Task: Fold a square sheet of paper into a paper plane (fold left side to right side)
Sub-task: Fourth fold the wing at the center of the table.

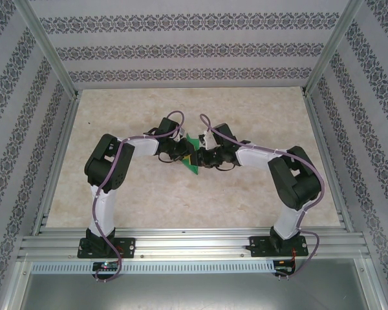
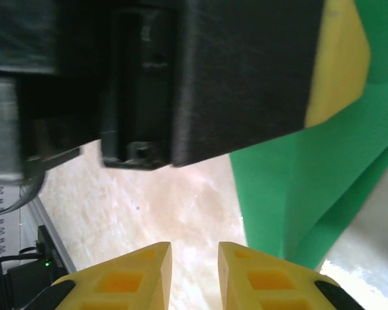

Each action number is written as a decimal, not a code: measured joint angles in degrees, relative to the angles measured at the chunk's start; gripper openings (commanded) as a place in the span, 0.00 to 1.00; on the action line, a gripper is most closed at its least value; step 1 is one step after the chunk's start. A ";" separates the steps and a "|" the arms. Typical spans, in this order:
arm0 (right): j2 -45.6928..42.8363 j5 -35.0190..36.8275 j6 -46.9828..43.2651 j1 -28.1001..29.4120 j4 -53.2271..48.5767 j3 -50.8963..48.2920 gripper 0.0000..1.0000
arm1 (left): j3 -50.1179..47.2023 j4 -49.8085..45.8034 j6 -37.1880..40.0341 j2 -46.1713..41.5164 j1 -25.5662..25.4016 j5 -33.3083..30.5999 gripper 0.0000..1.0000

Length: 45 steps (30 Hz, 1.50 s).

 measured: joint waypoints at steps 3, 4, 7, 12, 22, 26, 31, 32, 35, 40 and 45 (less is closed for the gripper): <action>1.73 0.04 -0.02 0.00 0.13 0.00 0.26 | 0.00 0.00 0.00 0.00 0.00 0.00 0.21; 2.25 0.04 -0.02 0.02 0.09 0.00 0.26 | 0.00 0.00 0.00 0.00 0.00 -0.02 0.21; 3.15 0.09 -0.04 0.02 -0.07 0.00 0.25 | 0.00 0.00 0.00 0.00 0.00 -0.02 0.21; 3.39 0.70 -0.28 0.04 -0.39 0.00 0.26 | 0.00 0.00 0.00 0.00 -0.02 -0.11 0.21; 3.43 1.46 -0.90 0.59 -1.18 -0.66 0.25 | 0.00 -0.02 0.00 0.00 -0.02 -0.13 0.21; 3.43 2.29 -1.64 1.14 -1.53 -0.92 0.24 | 0.00 -0.02 0.00 0.00 -0.02 -0.13 0.21; 3.43 3.72 -2.91 1.77 -2.36 -1.03 0.20 | 0.00 -0.02 0.00 0.00 -0.02 -0.13 0.21; 3.43 4.04 -3.10 1.88 -2.54 -1.05 0.19 | 0.00 -0.02 0.02 0.00 -0.02 -0.15 0.21; 3.43 4.74 -3.96 1.99 -2.97 -1.09 0.18 | 0.00 -0.02 0.00 0.00 -0.02 -0.15 0.21; 3.15 5.35 -5.16 2.01 -3.43 -1.44 0.16 | 0.00 -0.04 0.00 0.00 -0.09 -0.09 0.21; 1.86 6.21 -6.12 2.51 -3.54 -2.95 0.15 | 0.00 -0.37 0.00 0.00 -0.48 0.42 0.21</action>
